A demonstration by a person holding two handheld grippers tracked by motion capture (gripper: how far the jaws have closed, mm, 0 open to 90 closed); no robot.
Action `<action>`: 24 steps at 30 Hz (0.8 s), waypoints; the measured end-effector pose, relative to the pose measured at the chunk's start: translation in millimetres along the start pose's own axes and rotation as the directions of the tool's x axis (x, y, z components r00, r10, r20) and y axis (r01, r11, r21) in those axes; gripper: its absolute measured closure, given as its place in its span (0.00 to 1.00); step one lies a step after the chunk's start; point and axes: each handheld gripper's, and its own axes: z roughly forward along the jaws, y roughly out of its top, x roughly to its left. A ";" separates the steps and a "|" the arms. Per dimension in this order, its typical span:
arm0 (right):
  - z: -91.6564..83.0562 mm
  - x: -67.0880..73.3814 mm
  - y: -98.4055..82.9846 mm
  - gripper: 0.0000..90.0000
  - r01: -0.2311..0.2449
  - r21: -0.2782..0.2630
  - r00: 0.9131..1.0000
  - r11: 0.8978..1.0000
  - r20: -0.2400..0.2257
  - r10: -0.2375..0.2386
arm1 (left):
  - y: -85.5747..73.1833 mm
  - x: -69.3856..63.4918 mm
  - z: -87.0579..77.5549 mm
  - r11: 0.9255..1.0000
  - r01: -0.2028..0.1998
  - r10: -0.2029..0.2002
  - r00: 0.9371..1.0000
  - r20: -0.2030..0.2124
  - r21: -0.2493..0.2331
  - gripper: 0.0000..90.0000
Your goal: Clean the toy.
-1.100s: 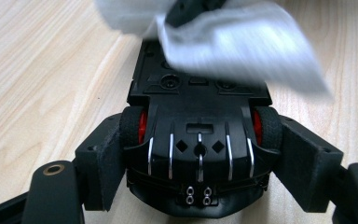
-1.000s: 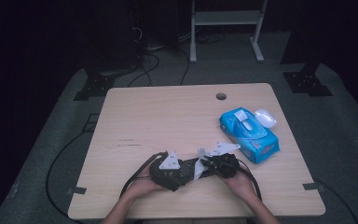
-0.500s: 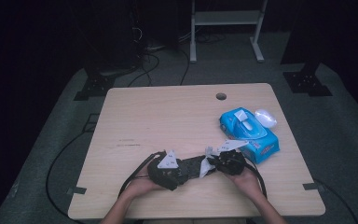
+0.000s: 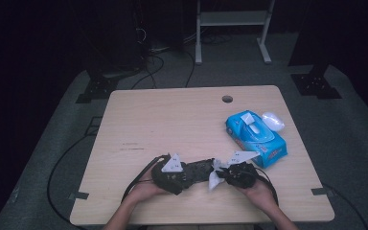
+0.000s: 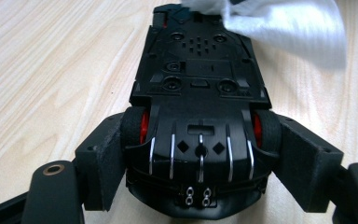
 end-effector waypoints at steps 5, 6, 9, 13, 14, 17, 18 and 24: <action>5.0 15.8 9.9 0.90 0.045 -0.017 0.998 0.999 -0.044 -0.045 | 0.4 1.5 0.6 1.000 0.012 -0.012 1.000 0.002 -0.001 0.27; 6.8 18.0 11.0 0.90 0.060 -0.010 0.997 0.998 -0.043 -0.060 | 0.4 1.5 0.6 1.000 0.012 -0.012 1.000 0.002 -0.001 0.27; 6.6 12.6 8.9 0.90 0.052 -0.011 0.998 0.999 -0.032 -0.053 | -0.9 2.2 -1.4 1.000 0.008 -0.008 1.000 0.006 -0.003 0.27; 0.9 -3.2 2.7 0.90 0.008 0.017 1.000 1.000 0.019 -0.008 | -1.4 4.3 -1.6 1.000 0.013 -0.013 1.000 0.007 -0.001 0.27; 0.9 -3.2 2.7 0.90 0.008 0.017 1.000 1.000 0.019 -0.008 | -1.4 4.3 -1.6 1.000 0.013 -0.013 1.000 0.007 -0.001 0.27; 3.5 2.1 6.7 0.90 0.022 0.012 1.000 1.000 -0.002 -0.022 | -1.0 3.7 -0.7 1.000 0.013 -0.013 1.000 0.002 0.001 0.27; 5.0 4.6 9.6 0.90 0.029 0.005 0.999 1.000 -0.015 -0.029 | -0.7 3.7 -0.5 1.000 0.014 -0.014 1.000 0.002 0.003 0.27; 13.1 13.3 16.5 0.90 0.055 -0.004 0.997 0.998 -0.046 -0.055 | -1.3 4.2 -0.1 1.000 0.004 -0.004 1.000 0.000 0.006 0.27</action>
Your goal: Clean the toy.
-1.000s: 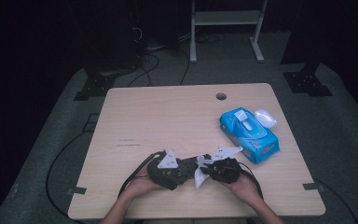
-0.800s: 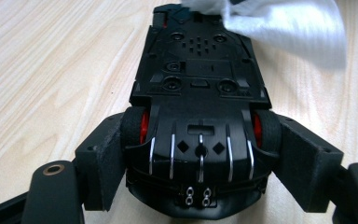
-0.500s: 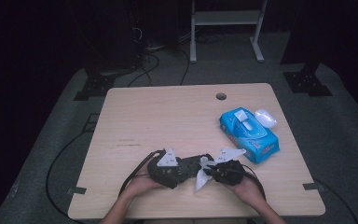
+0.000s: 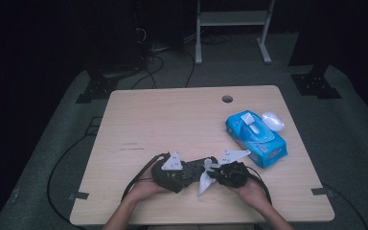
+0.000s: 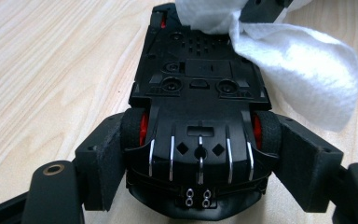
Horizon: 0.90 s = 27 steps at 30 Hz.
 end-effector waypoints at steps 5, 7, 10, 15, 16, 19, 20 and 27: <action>-12.0 -26.0 -15.7 0.90 -0.075 0.014 0.995 0.997 0.059 0.074 | 0.3 1.8 -0.1 1.000 0.006 -0.006 1.000 0.003 0.003 0.27; -11.9 -29.4 -15.5 0.90 -0.079 0.020 0.995 0.997 0.067 0.077 | 0.7 1.1 0.3 1.000 0.004 -0.004 1.000 0.007 0.004 0.27; -9.5 -29.5 -9.7 0.90 -0.067 0.018 0.996 0.998 0.068 0.066 | 2.3 0.2 1.1 1.000 -0.002 0.002 1.000 0.008 0.001 0.27; 12.3 -34.8 14.6 0.89 -0.081 -0.013 0.996 0.997 0.032 0.081 | 1.8 1.4 1.6 1.000 -0.001 0.001 1.000 0.020 -0.007 0.27; 14.9 -37.5 16.9 0.89 -0.083 -0.018 0.996 0.996 0.030 0.083 | 1.8 1.4 1.6 1.000 -0.001 0.001 1.000 0.020 -0.007 0.27; 15.6 -46.1 15.1 0.89 -0.074 0.001 0.996 0.997 0.059 0.074 | -0.5 5.3 -3.5 0.999 0.028 -0.027 0.999 0.016 -0.022 0.27; 15.6 -46.1 15.1 0.89 -0.074 0.001 0.996 0.997 0.059 0.074 | -0.5 5.3 -3.5 0.999 0.028 -0.027 0.999 0.016 -0.022 0.28; 2.1 -35.9 4.8 0.88 -0.110 -0.008 0.993 0.994 -0.051 0.109 | -1.9 5.0 0.4 1.000 0.030 -0.030 1.000 0.003 -0.004 0.27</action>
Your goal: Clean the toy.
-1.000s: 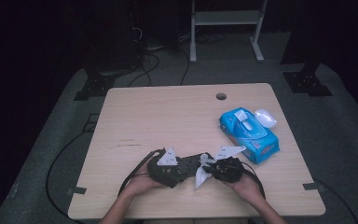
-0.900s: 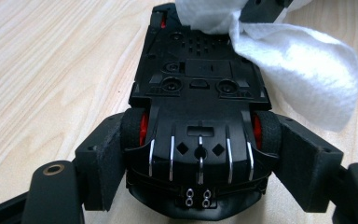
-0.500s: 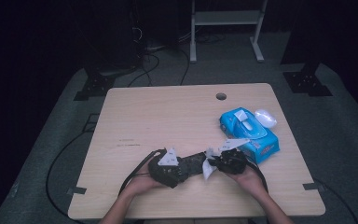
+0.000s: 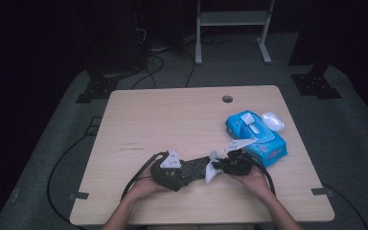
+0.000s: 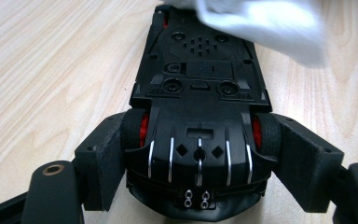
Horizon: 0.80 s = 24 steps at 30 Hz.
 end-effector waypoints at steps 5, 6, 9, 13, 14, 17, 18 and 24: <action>3.3 13.5 2.0 0.87 0.052 0.039 0.997 0.998 -0.055 -0.050 | 1.2 -0.7 -0.1 1.000 0.011 -0.011 1.000 0.005 -0.008 0.26; 2.8 13.1 1.2 0.87 0.050 0.039 0.997 0.998 -0.058 -0.048 | 1.6 1.1 -0.3 1.000 0.023 -0.023 1.000 0.017 -0.016 0.26; 1.7 9.5 -2.2 0.88 0.044 0.030 0.997 0.999 -0.072 -0.041 | 1.2 3.8 0.0 0.998 0.056 -0.055 0.998 0.039 -0.023 0.25; 1.1 10.2 -5.3 0.88 0.048 0.015 0.995 0.999 -0.087 -0.046 | 0.0 8.9 -1.0 0.991 0.134 -0.131 0.988 0.086 -0.025 0.19; 0.8 12.0 -5.9 0.88 0.068 0.013 0.994 0.998 -0.089 -0.066 | 0.5 10.4 -2.6 0.986 0.163 -0.159 0.982 0.098 -0.039 0.17; -0.2 16.7 -8.0 0.88 0.109 0.011 0.991 0.994 -0.079 -0.108 | 1.2 13.6 -5.8 0.978 0.197 -0.189 0.976 0.112 -0.063 0.16; -0.8 18.0 -8.7 0.88 0.116 0.012 0.990 0.993 -0.078 -0.115 | -0.2 17.3 -6.5 0.967 0.249 -0.240 0.962 0.128 -0.061 0.14; -2.7 23.6 -15.6 0.89 0.174 -0.006 0.982 0.985 -0.069 -0.174 | -5.2 28.2 -1.7 0.927 0.376 -0.372 0.920 0.119 -0.008 0.16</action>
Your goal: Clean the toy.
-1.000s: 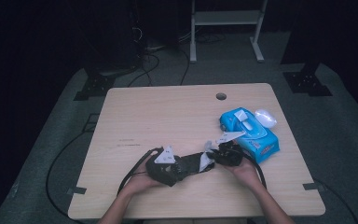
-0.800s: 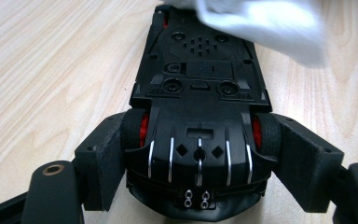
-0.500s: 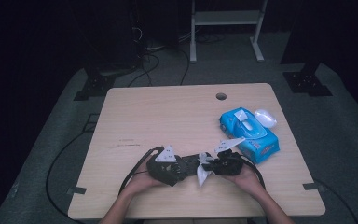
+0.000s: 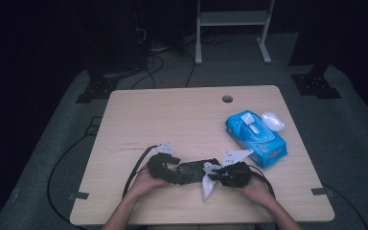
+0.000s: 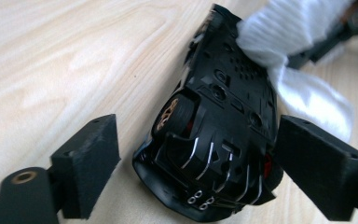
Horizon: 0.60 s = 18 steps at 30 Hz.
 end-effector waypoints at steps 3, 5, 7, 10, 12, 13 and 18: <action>-0.9 0.8 -3.2 0.90 0.014 -0.014 1.000 1.000 0.005 -0.014 | -0.6 5.9 1.8 0.998 0.068 -0.069 0.997 0.047 0.015 0.19; -1.0 1.5 -3.8 0.91 0.022 -0.016 1.000 1.000 0.009 -0.022 | -1.0 7.6 3.2 0.996 0.087 -0.088 0.993 0.081 0.015 0.22; -1.0 2.2 -4.5 0.91 0.025 -0.020 1.000 0.999 0.014 -0.025 | -0.7 7.1 3.5 0.996 0.082 -0.084 0.992 0.089 0.023 0.26; -1.4 4.1 -7.9 0.91 0.015 -0.041 1.000 0.999 0.026 -0.014 | 0.8 3.9 6.9 0.995 0.084 -0.088 0.993 0.078 0.053 0.25; -1.8 6.6 -8.3 0.91 0.022 -0.039 0.999 0.999 0.042 -0.020 | 1.1 2.0 6.9 0.995 0.078 -0.082 0.994 0.074 0.056 0.26; -1.9 7.6 -8.4 0.91 0.032 -0.038 0.998 0.999 0.049 -0.030 | 1.3 0.5 6.9 0.996 0.071 -0.075 0.995 0.070 0.056 0.26; -4.6 7.0 -11.4 0.90 0.001 -0.047 1.000 0.999 0.020 0.000 | 2.9 -8.5 6.0 0.999 -0.011 0.009 0.999 0.039 0.048 0.26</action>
